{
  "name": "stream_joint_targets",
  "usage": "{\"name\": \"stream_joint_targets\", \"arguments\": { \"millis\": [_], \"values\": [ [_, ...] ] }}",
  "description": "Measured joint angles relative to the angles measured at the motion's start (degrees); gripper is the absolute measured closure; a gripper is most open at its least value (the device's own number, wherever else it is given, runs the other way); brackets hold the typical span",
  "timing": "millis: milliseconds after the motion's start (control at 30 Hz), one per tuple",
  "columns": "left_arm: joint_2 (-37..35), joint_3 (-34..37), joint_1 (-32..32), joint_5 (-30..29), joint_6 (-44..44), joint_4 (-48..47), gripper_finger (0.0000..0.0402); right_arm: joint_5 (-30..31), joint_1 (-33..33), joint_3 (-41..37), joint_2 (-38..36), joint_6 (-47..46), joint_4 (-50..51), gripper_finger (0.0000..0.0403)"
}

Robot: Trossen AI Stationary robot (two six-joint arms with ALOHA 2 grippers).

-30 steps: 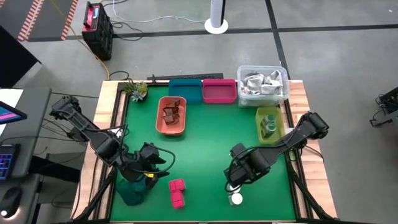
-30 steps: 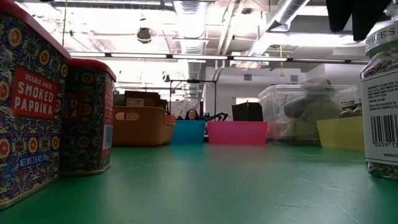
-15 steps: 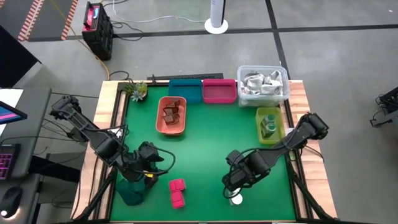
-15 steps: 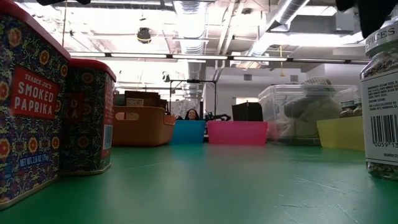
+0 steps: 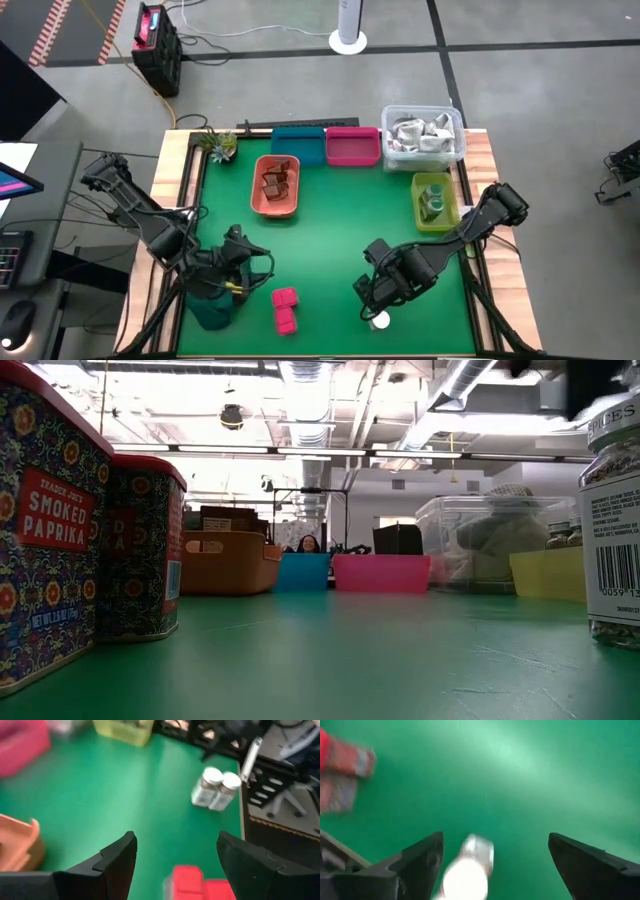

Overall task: Sort spices by type
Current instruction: Put the top white spice bottle into the red bin

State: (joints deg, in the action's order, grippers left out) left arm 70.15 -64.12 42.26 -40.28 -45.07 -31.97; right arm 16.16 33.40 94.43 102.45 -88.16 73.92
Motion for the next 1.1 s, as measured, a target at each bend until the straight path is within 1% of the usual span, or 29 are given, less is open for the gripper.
{"name": "stream_joint_targets", "arguments": {
  "millis": [67, 100, 167, 400, 467, 567, 700, 767, 967, 1100],
  "values": [
    [-0.36, 0.0, -0.93, 4.18, -1.65, -0.68, 0.0139, 2.71, 0.36, 0.0, -0.15, 0.02, -0.99, 0.0021],
    [-0.64, 0.01, -1.28, 5.72, -2.31, -0.81, 0.0139, 2.82, 0.38, 0.0, -0.28, 0.37, -1.6, 0.0021],
    [-1.28, 0.02, -1.47, 6.94, -2.08, 0.0, 0.0139, 2.04, 0.16, 0.0, -0.37, 1.8, -2.6, 0.0021],
    [-3.47, 0.02, -1.29, 6.83, 10.9, 7.42, 0.0139, 1.31, -2.58, 0.86, -0.38, 6.96, -6.19, 0.0021],
    [-3.83, 0.02, -0.96, 6.69, 13.87, 7.57, 0.0139, 2.8, -3.17, 1.97, -0.42, 8.8, -6.91, 0.0021],
    [-4.28, 0.02, -0.93, 6.54, 16.02, 7.66, 0.0139, 5.71, -3.86, 3.56, -0.54, 12.7, -8.49, 0.0021],
    [-5.63, 0.02, -0.05, 6.83, 19.8, 10.14, 0.0139, 9.83, -4.25, 5.27, -1.47, 17.22, -12.24, 0.0021],
    [-6.82, 0.02, 0.06, 7.02, 20.4, 10.82, 0.0139, 10.81, -4.23, 5.33, -1.88, 18.29, -13.1, 0.0021],
    [-9.23, 0.02, -1.58, 6.82, 19.18, 9.05, 0.0139, 10.26, -3.55, 5.21, -1.69, 19.27, -10.09, 0.0021],
    [-10.25, 0.04, -2.4, 6.89, 20.01, 7.96, 0.0139, 6.72, -3.4, 4.79, -1.66, 20.73, -6.02, 0.0021]
  ]
}}
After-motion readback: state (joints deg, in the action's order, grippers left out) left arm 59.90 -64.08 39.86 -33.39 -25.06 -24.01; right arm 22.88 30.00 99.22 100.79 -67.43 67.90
